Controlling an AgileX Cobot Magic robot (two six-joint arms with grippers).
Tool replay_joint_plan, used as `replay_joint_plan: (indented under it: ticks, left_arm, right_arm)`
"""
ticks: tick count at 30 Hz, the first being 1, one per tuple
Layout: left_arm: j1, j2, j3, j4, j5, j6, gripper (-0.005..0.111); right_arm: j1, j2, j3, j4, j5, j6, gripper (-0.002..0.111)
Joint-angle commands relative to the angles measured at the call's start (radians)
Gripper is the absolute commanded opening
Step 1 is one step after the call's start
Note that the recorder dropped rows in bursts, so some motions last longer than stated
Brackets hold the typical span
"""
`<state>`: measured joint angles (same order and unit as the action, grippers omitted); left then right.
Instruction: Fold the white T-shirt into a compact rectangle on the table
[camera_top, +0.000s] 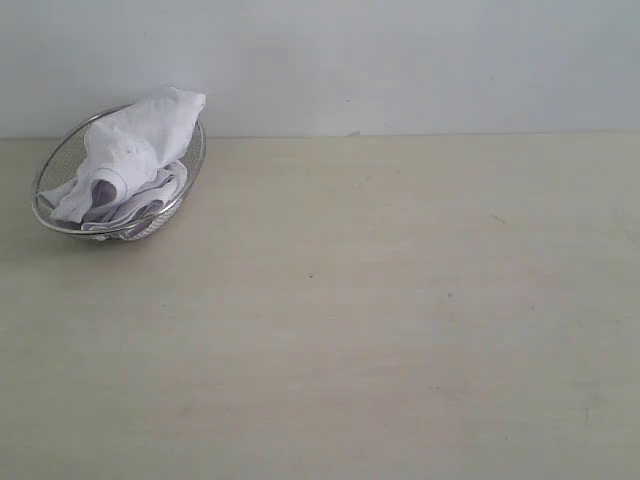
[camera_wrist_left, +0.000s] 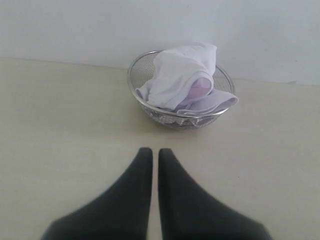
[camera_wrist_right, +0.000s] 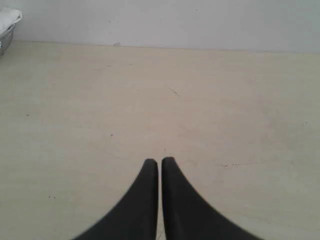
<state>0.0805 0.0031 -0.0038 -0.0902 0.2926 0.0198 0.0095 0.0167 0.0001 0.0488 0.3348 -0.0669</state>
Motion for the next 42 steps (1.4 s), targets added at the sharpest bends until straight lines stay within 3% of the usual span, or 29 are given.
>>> replay_joint_plan:
  ticks: [1, 15, 22, 27, 33, 37, 42]
  left_arm:
    - [0.003, -0.003, 0.004, 0.026, -0.013, 0.028, 0.005]
    - [0.003, -0.003, 0.004, 0.028, -0.069, 0.089, 0.005]
    - [0.003, -0.003, 0.004, 0.011, -0.231, 0.082, 0.005]
    - [0.003, -0.003, 0.004, -0.064, -0.241, 0.037, 0.005]
    - [0.003, 0.053, -0.169, -0.109, -0.231, 0.033, 0.005]
    - [0.003, 0.251, -0.343, -0.104, -0.033, 0.181, 0.005]
    - [0.003, 0.402, -0.394, -0.104, -0.112, 0.182, 0.005]
  right_arm:
    - [0.002, -0.006, 0.0, -0.004, -0.003, 0.0, 0.0]
    - [0.002, -0.006, 0.0, -0.002, -0.003, 0.0, 0.0]
    - [0.002, -0.006, 0.0, -0.002, -0.003, 0.0, 0.0]
    - [0.002, -0.006, 0.0, -0.002, -0.003, 0.0, 0.0]
    - [0.002, -0.006, 0.0, -0.002, -0.003, 0.0, 0.0]
    - [0.002, -0.006, 0.0, -0.002, -0.003, 0.0, 0.0]
    - [0.002, -0.006, 0.0, -0.002, -0.003, 0.0, 0.0]
